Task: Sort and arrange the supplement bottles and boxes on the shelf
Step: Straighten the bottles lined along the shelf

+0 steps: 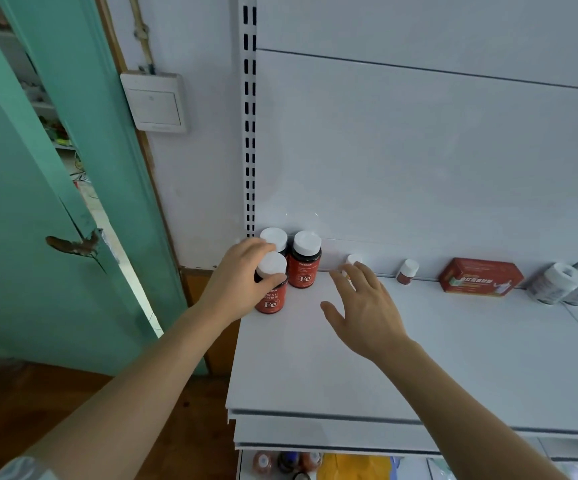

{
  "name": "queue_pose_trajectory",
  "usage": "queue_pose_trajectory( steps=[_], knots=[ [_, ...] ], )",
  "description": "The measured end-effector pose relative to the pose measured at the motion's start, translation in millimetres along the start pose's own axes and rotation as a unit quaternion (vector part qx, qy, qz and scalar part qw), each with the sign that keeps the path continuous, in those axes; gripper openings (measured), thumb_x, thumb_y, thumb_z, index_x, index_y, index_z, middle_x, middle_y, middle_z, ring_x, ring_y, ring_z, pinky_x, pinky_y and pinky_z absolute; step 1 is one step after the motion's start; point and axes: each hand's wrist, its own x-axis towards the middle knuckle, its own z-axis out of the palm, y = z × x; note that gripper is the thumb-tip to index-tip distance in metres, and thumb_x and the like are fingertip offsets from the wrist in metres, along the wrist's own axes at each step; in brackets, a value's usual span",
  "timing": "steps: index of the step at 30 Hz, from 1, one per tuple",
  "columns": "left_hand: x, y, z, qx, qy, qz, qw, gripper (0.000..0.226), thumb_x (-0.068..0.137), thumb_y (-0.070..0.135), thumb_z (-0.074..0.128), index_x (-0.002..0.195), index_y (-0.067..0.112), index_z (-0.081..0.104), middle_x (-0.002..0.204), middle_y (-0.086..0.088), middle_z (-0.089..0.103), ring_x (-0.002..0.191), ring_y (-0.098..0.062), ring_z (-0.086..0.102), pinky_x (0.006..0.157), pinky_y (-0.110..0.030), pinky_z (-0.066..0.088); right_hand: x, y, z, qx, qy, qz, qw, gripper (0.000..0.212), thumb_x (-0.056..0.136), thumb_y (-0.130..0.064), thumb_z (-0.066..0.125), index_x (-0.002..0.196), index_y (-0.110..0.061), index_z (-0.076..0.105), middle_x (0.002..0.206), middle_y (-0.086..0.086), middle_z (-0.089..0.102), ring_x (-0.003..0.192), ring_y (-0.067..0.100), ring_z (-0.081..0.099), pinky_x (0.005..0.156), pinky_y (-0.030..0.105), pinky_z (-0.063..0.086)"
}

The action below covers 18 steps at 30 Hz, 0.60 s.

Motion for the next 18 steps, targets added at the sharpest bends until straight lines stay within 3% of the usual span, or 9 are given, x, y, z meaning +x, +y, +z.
queue_pose_trajectory(
  steps=[5,9,18],
  knots=[
    [0.8,13.5,1.4,0.066,0.047,0.059,0.995,0.053,0.09,0.042,0.066,0.132,0.011,0.056,0.139,-0.006,0.052,0.131,-0.024,0.045,0.108,-0.043,0.041,-8.8,3.3,-5.9,-0.014,-0.005,0.022,1.0,0.069,0.095,-0.058,0.035,0.146,-0.011,0.041,0.154,0.015,0.037,0.146,0.033,0.028,0.117,0.045,0.028],
    [3.2,40.2,16.1,0.109,0.045,0.118,0.986,0.051,0.093,0.045,0.055,0.131,0.011,0.054,0.139,-0.006,0.051,0.135,-0.028,0.041,0.112,-0.047,0.036,-22.7,15.5,-13.9,-0.016,-0.007,0.049,0.999,0.081,0.092,-0.065,0.015,0.153,-0.013,0.029,0.16,0.012,0.028,0.149,0.031,0.02,0.121,0.043,0.019],
    [14.6,157.2,81.4,0.114,0.002,0.175,0.978,0.059,0.095,0.051,0.04,0.138,0.013,0.052,0.146,-0.008,0.048,0.141,-0.029,0.035,0.115,-0.051,0.028,-98.7,104.4,-52.8,-0.037,0.004,0.153,0.987,0.079,0.096,-0.067,0.015,0.157,-0.017,0.015,0.164,0.01,0.016,0.152,0.028,0.008,0.122,0.043,0.011]
  ],
)
